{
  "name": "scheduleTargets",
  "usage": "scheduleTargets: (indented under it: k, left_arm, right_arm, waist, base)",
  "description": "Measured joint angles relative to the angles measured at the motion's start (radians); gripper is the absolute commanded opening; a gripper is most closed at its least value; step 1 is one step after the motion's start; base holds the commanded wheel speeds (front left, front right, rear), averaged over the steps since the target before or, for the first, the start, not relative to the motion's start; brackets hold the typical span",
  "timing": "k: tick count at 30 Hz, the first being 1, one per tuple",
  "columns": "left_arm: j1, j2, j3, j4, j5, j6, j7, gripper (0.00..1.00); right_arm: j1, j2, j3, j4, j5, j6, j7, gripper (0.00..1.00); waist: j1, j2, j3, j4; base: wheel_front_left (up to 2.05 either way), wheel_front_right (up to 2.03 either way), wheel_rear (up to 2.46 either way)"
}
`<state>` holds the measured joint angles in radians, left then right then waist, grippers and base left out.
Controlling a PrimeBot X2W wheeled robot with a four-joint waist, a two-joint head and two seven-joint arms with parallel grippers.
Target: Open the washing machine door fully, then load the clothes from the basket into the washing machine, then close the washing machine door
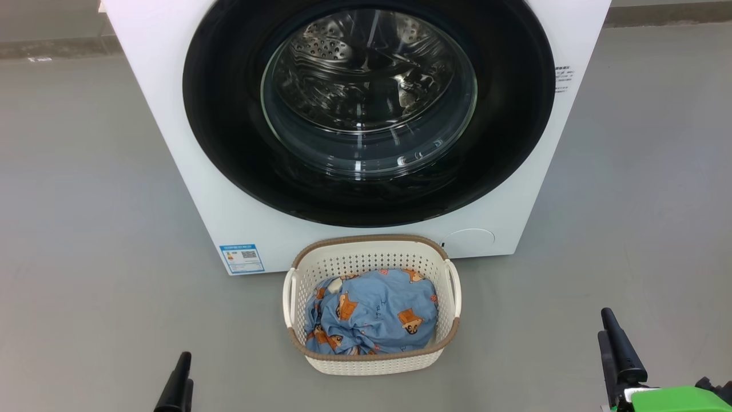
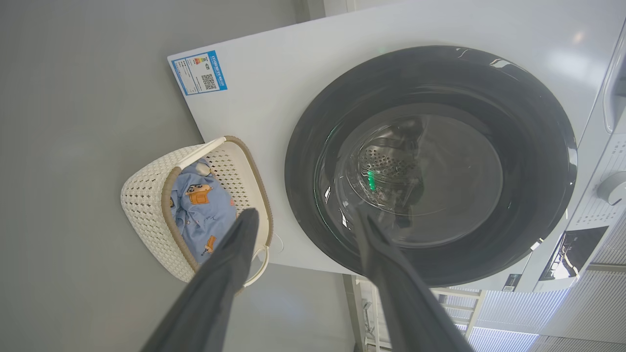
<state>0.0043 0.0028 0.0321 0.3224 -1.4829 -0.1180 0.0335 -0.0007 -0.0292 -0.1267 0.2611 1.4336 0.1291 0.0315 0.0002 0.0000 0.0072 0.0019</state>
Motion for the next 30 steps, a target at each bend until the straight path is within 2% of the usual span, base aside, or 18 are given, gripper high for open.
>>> scheduleTargets:
  k: [16, 30]
  left_arm:
    - [0.000, 0.005, -0.027, -0.039, 0.265, 0.000, -0.044, 1.00]
    - [0.000, 0.008, -0.051, -0.058, 0.474, 0.026, -0.082, 1.00]
  right_arm:
    - [0.001, -0.003, 0.023, -0.065, -0.283, 0.000, -0.044, 1.00]
    - [0.001, -0.019, 0.057, -0.067, -0.537, 0.000, -0.084, 1.00]
  waist:
    - [0.0000, 0.0000, 0.006, -0.001]
    - [0.0000, 0.0000, 0.009, -0.002]
  base:
    - [0.00, 0.00, 0.00]
    - [0.00, 0.00, 0.00]
